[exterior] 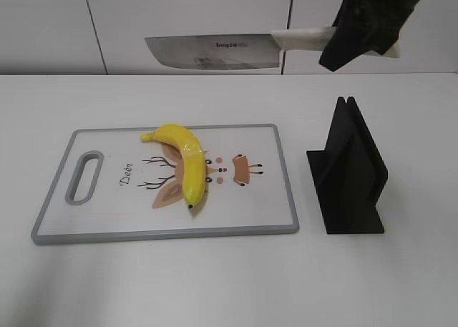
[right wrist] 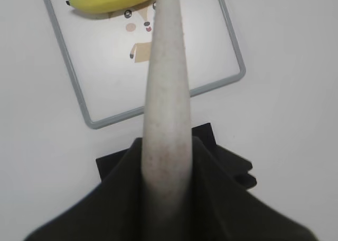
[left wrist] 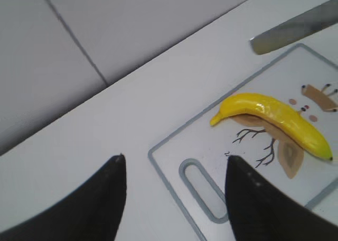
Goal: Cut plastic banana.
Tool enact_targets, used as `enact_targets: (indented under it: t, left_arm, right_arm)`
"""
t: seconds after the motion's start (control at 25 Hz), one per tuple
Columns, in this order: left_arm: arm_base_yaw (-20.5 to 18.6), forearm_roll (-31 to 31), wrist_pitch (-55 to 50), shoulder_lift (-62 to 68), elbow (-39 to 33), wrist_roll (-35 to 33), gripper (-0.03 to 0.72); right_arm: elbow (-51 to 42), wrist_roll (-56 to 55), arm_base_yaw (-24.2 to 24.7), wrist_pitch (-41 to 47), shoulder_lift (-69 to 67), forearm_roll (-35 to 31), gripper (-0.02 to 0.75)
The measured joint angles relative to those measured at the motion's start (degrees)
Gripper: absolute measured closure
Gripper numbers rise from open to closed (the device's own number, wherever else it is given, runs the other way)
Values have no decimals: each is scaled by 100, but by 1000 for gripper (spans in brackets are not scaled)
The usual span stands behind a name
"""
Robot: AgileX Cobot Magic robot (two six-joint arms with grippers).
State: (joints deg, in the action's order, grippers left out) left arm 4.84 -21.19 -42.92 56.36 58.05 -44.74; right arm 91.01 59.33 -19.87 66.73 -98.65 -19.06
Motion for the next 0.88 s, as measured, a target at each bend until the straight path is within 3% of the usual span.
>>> enact_targets:
  t: [0.2, 0.32, 0.56, 0.72, 0.88]
  left_arm:
    - [0, -1106, -725, 1164, 934, -2026, 130]
    - [0, -1540, -1244, 1724, 1351, -2818, 130]
    - [92, -1669, -1650, 2471, 1908, -3561, 130]
    - [502, -1651, -1627, 2774, 2047, -3955, 130]
    - [951, -1241, -1569, 3107, 2065, -4030, 130]
  right_arm:
    - [555, 528, 0, 42, -585, -436, 569]
    - [770, 984, 0, 142, -865, -849, 569]
    - [869, 1486, 0, 223, -1158, -1131, 569]
    - [953, 1815, 0, 259, -1322, -1287, 569]
    - [1006, 2268, -24, 264, -1487, -1352, 569]
